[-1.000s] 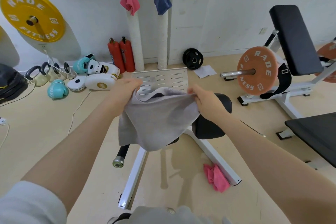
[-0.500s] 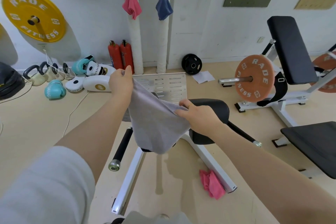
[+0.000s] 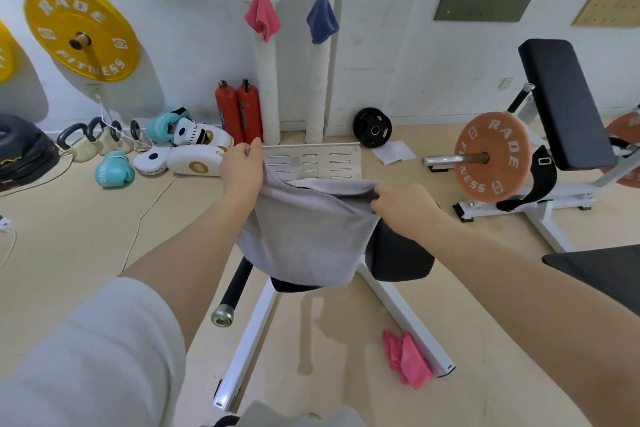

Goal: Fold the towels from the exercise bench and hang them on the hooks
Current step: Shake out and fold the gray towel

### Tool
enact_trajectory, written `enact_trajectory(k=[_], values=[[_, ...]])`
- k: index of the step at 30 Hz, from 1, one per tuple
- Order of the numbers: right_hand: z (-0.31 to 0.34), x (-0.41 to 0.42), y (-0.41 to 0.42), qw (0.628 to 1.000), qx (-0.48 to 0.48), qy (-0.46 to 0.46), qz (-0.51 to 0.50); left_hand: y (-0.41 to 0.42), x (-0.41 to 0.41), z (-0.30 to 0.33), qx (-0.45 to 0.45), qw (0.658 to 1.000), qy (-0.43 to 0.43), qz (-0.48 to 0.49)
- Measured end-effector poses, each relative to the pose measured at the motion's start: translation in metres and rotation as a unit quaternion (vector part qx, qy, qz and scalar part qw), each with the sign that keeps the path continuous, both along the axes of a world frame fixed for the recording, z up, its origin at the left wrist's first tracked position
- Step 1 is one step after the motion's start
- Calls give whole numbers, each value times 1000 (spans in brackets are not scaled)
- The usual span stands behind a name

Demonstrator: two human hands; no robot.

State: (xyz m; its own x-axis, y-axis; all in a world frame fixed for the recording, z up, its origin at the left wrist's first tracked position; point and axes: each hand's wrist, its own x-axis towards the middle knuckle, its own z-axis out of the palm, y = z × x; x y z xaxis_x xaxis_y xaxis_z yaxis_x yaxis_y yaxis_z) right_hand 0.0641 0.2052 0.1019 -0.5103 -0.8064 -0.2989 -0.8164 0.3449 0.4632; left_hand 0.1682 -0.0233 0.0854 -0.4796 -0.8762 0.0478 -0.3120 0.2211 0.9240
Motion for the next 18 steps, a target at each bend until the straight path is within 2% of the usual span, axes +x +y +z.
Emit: enact_trajectory(k=[2,3,6,7,8,11,15,18], values=[[-1,-10,5,996,-80,30,-1,0,3,-1,-7,1000,-10,-17],[-1,-14,7,991,-130,17,5,0,6,1,-3,1000,-10,-22],[3,-26,11,946,-287,-149,-21,-6,10,1,2,999,-26,-20],[4,-31,12,935,-299,-187,-36,-10,11,0,6,999,-32,-19],[6,-34,12,942,-274,-188,-44,-13,11,-1,12,999,-37,-17],[10,-34,11,961,-222,-152,-70,-16,11,-5,12,998,-63,-18],[12,-30,11,955,-277,-95,-51,-10,9,-2,31,995,-92,-13],[13,-36,13,912,-352,-163,-131,-9,10,0,83,992,-96,-7]])
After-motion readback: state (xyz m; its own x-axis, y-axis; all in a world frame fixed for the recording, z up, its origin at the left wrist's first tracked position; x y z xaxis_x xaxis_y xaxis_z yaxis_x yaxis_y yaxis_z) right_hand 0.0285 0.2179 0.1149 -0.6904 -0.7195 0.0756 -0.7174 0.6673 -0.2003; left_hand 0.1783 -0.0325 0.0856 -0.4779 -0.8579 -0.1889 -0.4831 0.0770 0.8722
